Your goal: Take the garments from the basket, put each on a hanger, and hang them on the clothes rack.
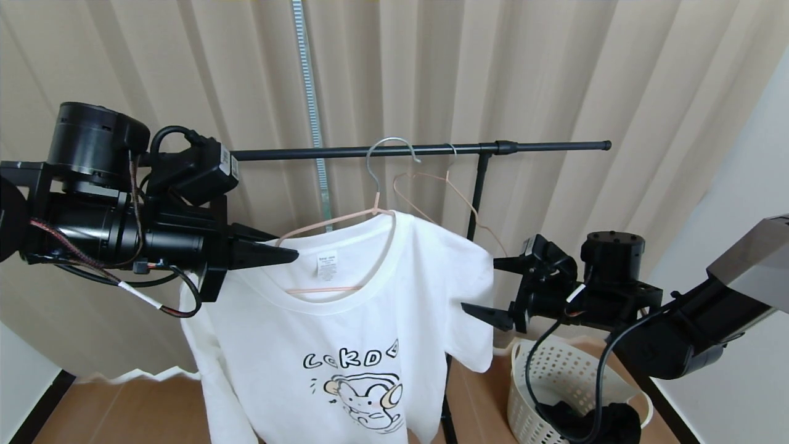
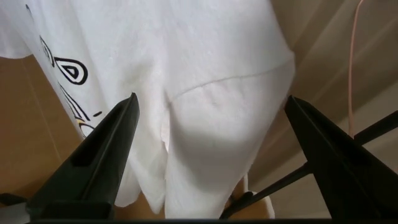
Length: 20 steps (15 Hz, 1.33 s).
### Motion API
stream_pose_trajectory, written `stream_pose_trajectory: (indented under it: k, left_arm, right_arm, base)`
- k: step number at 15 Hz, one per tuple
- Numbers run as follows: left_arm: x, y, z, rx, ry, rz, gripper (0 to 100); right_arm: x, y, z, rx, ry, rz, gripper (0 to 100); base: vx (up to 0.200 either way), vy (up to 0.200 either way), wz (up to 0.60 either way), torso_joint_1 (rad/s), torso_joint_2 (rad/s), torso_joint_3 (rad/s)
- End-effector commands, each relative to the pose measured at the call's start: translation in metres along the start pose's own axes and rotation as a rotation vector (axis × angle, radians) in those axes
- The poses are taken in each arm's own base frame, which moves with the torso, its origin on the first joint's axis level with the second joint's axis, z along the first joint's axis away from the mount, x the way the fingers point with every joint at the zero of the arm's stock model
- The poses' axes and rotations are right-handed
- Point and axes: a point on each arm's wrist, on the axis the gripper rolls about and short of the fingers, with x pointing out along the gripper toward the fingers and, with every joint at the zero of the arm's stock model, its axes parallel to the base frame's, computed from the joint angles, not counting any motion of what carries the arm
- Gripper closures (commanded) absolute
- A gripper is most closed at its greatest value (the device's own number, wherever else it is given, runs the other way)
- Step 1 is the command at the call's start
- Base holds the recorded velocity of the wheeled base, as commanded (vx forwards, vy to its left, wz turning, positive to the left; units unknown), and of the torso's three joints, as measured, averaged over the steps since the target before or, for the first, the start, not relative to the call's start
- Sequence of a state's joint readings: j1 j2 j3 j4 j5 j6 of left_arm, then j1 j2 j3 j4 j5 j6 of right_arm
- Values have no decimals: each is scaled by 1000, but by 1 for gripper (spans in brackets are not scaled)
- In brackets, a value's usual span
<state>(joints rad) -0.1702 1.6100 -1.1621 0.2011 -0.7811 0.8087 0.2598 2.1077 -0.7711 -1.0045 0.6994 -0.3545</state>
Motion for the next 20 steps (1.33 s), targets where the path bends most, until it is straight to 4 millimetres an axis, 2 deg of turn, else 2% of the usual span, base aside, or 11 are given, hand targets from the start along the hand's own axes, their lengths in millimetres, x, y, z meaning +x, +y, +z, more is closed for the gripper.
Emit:
stream_pose_trajectory:
  k: [1, 3, 4, 10, 16, 20]
  left_arm:
    - [-3, -2, 3, 7, -5, 6, 100]
    - [-6, -3, 5, 10, -10, 12, 100]
    - [-7, -5, 5, -2, -10, 10, 100]
    - [-17, -10, 2, -15, -5, 30, 100]
    - [-21, -11, 0, -19, -2, 43, 100]
    - [-21, -11, 0, -21, -1, 44, 100]
  right_arm:
    - [3, -1, -5, 9, 10, 2, 0]
    - [6, -3, -8, 11, 12, 2, 0]
    - [6, -5, -8, 10, 11, -1, 100]
    - [2, -15, -7, 5, 3, -34, 100]
    - [-18, -47, 0, 41, 24, -115, 100]
    - [-23, -58, 3, 60, 8, -146, 100]
  base:
    - [0, 0, 0, 0, 0, 0]
    - [0, 0, 0, 0, 0, 0]
    - [0, 0, 0, 0, 0, 0]
    - [0, 0, 0, 0, 0, 0]
    - [0, 0, 0, 0, 0, 0]
    - [0, 0, 0, 0, 0, 0]
